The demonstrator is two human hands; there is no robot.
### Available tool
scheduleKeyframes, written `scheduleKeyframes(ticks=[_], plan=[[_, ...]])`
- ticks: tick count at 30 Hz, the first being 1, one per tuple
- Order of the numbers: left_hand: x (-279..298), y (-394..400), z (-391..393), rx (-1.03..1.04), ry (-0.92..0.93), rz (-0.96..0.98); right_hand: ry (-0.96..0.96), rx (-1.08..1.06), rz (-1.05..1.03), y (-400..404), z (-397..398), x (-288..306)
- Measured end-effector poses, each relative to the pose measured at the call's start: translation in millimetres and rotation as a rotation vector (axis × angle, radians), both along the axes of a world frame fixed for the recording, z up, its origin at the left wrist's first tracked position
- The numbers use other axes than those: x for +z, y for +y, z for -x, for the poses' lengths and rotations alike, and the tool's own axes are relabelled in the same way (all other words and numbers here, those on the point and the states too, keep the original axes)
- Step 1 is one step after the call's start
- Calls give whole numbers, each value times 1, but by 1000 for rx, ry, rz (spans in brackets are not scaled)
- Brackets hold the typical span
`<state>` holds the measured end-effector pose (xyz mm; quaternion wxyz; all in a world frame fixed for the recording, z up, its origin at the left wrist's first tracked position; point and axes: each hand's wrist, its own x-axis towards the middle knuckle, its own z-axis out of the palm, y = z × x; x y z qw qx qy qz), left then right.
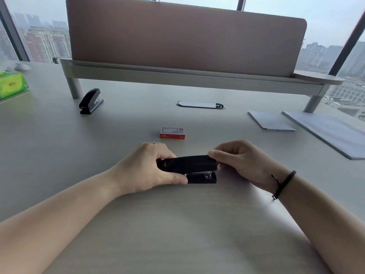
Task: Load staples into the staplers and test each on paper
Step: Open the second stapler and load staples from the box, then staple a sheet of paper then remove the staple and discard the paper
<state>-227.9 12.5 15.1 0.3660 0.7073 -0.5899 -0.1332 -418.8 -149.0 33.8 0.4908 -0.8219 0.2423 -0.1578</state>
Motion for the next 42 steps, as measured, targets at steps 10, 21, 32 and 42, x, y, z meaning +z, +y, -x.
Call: scheduleKeyframes(ticks=[10,21,32,42], plan=[[6,0,-3,-40,4,-33,-3,30,-1,-2,1,-2],[45,-71,2,42,35,7,-96,-116,-287,-55,-8,4],[49,-259,50,17,483,-206,155,-632,493,-218,30,-8],[34,-352,82,149,953,-254,175,-670,517,-259,42,-35]])
